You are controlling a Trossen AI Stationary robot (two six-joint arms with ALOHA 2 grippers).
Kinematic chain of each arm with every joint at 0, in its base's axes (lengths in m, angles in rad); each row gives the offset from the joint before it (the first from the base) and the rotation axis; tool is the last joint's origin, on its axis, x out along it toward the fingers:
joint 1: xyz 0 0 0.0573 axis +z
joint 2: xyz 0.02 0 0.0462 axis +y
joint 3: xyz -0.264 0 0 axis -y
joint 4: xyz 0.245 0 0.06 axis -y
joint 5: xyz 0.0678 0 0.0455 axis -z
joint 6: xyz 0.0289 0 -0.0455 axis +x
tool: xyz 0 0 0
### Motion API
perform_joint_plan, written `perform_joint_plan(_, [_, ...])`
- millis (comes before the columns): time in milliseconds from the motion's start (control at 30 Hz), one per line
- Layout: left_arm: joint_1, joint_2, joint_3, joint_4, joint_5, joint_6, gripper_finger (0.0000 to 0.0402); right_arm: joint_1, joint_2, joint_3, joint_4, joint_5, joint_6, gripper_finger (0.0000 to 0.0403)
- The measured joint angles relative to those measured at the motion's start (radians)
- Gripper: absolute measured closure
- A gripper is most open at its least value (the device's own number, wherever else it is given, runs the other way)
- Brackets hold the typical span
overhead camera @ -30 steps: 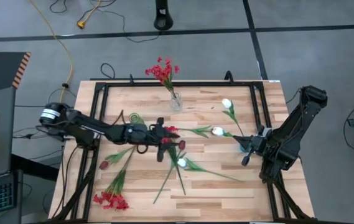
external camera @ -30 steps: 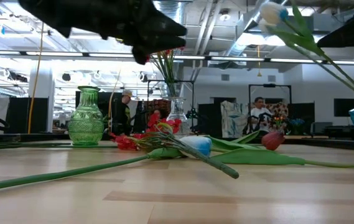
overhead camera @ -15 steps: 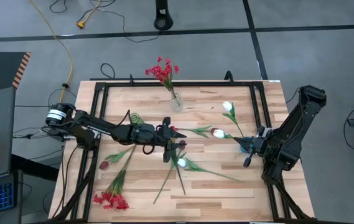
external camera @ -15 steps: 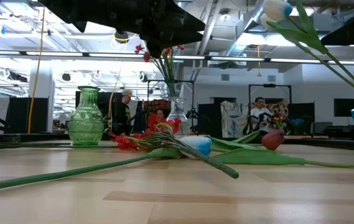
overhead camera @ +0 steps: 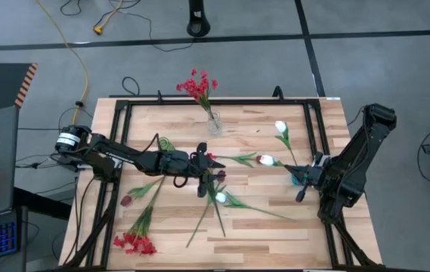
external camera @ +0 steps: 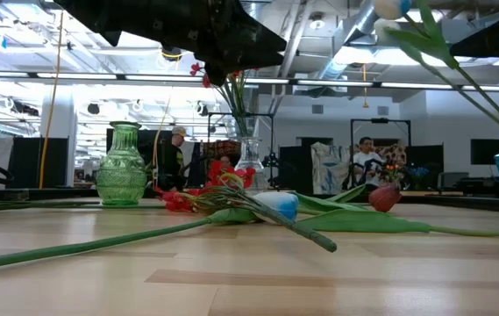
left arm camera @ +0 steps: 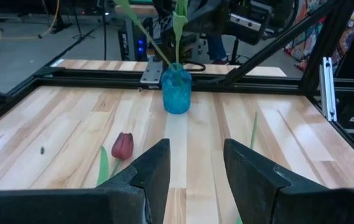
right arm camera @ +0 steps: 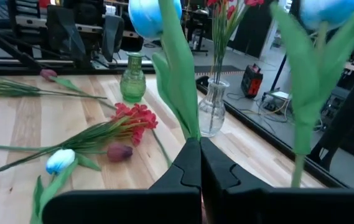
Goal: Sort flowers into vase by color
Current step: Put the top white tulip into the blue vase
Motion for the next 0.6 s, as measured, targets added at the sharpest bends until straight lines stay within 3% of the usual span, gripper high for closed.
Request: perform_joint_plan(600, [0.000, 0.002, 0.000, -0.012, 0.017, -0.018, 0.0264, 0.000, 0.000, 0.016, -0.030, -0.080, 0.010, 0.0384])
